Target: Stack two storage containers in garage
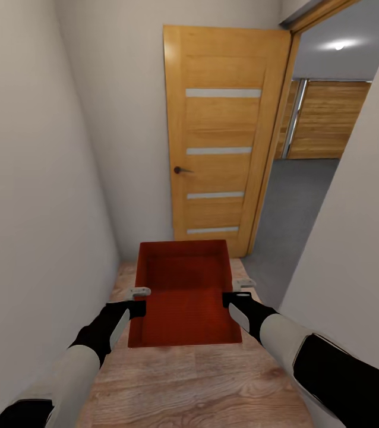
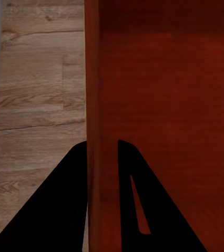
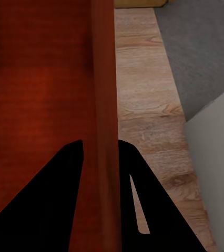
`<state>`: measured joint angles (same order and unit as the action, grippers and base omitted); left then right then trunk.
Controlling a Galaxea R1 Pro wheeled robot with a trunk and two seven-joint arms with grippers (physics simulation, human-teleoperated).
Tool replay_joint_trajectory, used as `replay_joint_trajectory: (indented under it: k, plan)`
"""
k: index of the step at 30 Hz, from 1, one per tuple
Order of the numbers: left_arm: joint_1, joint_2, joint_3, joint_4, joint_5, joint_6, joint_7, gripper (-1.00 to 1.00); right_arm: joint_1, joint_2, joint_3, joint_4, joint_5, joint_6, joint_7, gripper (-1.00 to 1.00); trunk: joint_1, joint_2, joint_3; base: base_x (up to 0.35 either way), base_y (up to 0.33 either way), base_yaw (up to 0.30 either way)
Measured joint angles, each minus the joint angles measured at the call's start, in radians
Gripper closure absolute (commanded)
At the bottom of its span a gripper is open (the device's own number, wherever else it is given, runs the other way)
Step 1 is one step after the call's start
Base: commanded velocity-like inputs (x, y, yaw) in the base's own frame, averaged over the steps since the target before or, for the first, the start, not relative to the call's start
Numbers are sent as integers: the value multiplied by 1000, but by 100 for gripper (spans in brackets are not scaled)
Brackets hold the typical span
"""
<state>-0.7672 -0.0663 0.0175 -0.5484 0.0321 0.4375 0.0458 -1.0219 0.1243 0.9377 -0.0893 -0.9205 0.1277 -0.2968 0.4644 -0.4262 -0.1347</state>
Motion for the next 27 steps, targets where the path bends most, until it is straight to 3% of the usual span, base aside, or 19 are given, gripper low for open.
replay_joint_trajectory:
  k: [27]
  plan:
    - [0,0,0,-2,-2,0,0,100,0,0,-1,0,0,-2,1,100,0,0,0,313,0,0]
